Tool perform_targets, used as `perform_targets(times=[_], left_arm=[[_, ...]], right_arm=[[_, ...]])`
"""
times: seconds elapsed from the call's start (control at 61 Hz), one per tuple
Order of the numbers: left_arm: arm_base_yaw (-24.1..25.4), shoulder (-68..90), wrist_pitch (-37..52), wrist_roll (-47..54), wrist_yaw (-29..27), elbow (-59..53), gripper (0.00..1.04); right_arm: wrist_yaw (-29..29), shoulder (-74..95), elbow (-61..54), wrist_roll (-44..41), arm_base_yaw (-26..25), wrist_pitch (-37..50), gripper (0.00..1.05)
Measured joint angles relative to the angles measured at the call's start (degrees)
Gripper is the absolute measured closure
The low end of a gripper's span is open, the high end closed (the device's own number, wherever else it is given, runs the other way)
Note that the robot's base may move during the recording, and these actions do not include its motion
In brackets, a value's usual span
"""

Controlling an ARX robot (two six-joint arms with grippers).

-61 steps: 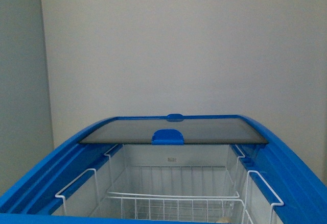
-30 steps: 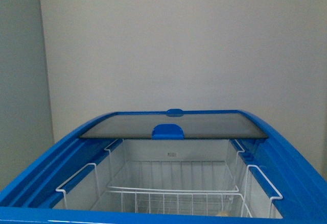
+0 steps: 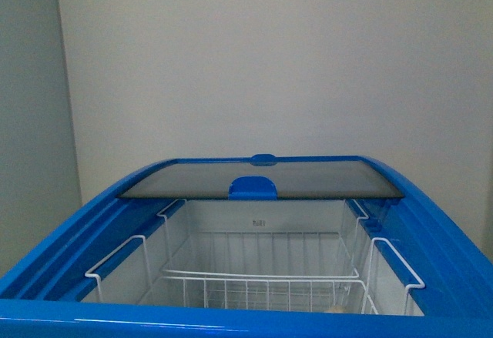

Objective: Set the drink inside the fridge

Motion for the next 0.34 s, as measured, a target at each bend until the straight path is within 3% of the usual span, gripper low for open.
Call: perform_targets(times=[0.344], left_arm=[[0.0,0.0,0.0,0.0,0.0,0.0,0.08]], right_arm=[[0.0,0.0,0.0,0.0,0.0,0.0,0.08]])
